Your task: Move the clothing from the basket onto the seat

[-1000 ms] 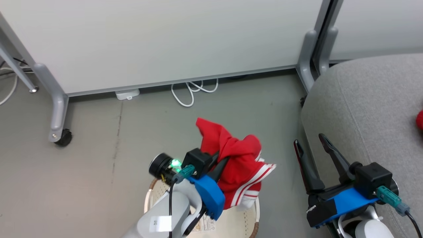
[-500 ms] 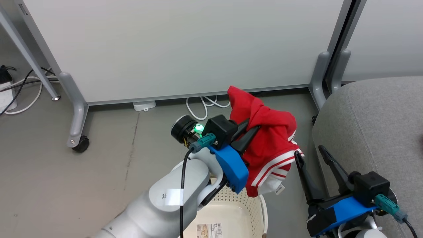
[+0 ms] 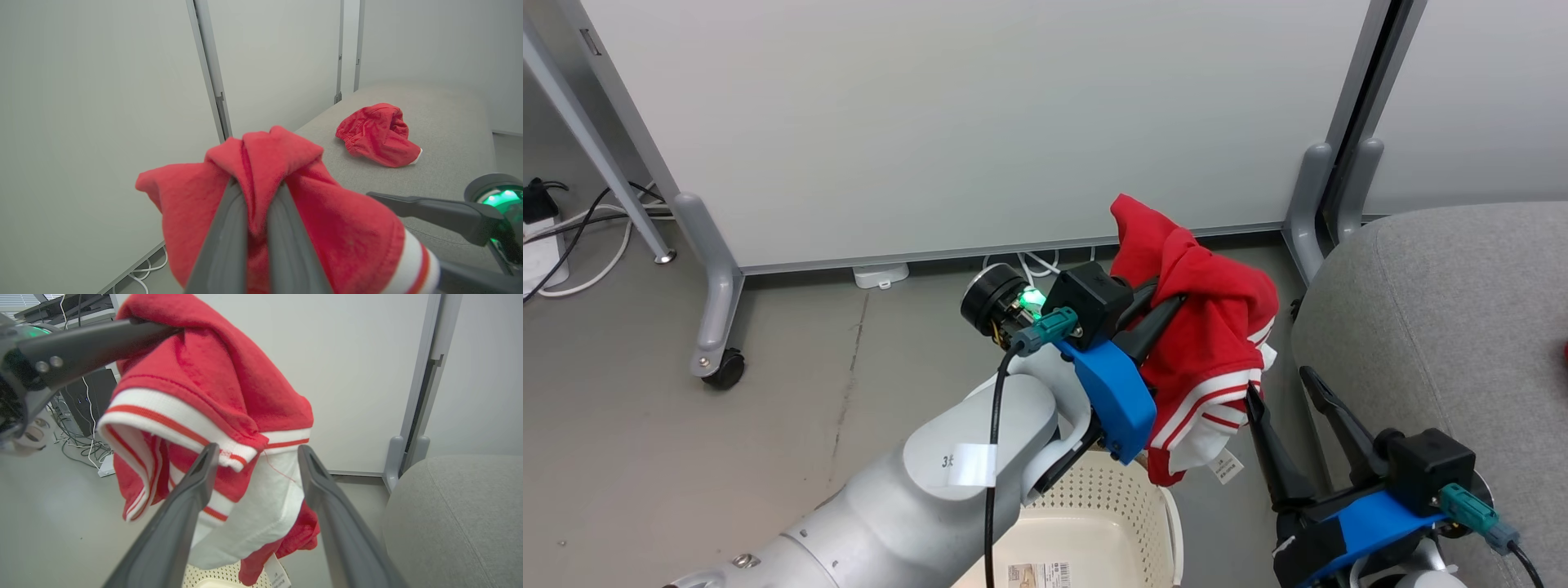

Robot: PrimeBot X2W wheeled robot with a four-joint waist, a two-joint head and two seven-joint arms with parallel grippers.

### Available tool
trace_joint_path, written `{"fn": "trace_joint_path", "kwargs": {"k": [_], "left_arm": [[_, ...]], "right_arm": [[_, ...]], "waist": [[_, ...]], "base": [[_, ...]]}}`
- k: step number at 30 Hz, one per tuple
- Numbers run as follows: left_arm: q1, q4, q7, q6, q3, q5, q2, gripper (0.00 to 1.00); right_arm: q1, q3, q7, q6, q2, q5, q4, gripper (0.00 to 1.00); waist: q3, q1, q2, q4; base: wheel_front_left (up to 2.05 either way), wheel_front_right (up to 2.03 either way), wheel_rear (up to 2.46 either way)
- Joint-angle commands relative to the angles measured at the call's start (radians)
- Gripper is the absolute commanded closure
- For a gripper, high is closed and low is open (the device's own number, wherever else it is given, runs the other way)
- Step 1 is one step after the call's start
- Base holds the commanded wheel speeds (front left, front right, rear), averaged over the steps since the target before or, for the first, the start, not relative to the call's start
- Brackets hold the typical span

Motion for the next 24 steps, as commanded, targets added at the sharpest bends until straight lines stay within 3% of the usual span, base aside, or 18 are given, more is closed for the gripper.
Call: {"fn": "trace_joint_path", "kwargs": {"k": [1,24], "left_arm": [[-0.021,0.004,-0.003,0.008,-0.007,-0.009,0.0,1.0],[-0.013,0.008,-0.003,0.018,-0.022,-0.042,0.0,1.0]], "right_arm": [[0.017,0.003,-0.004,0.0,0.004,0.006,0.003,0.0],[0.003,0.047,0.018,0.0,0.005,0.029,0.044,0.0]], "waist": [[0.0,0.0,-0.0001,0.0],[0.01,0.0,-0.0001,-0.006]], "base": [[0.0,0.0,0.0],[0.0,0.0,0.0]]}}
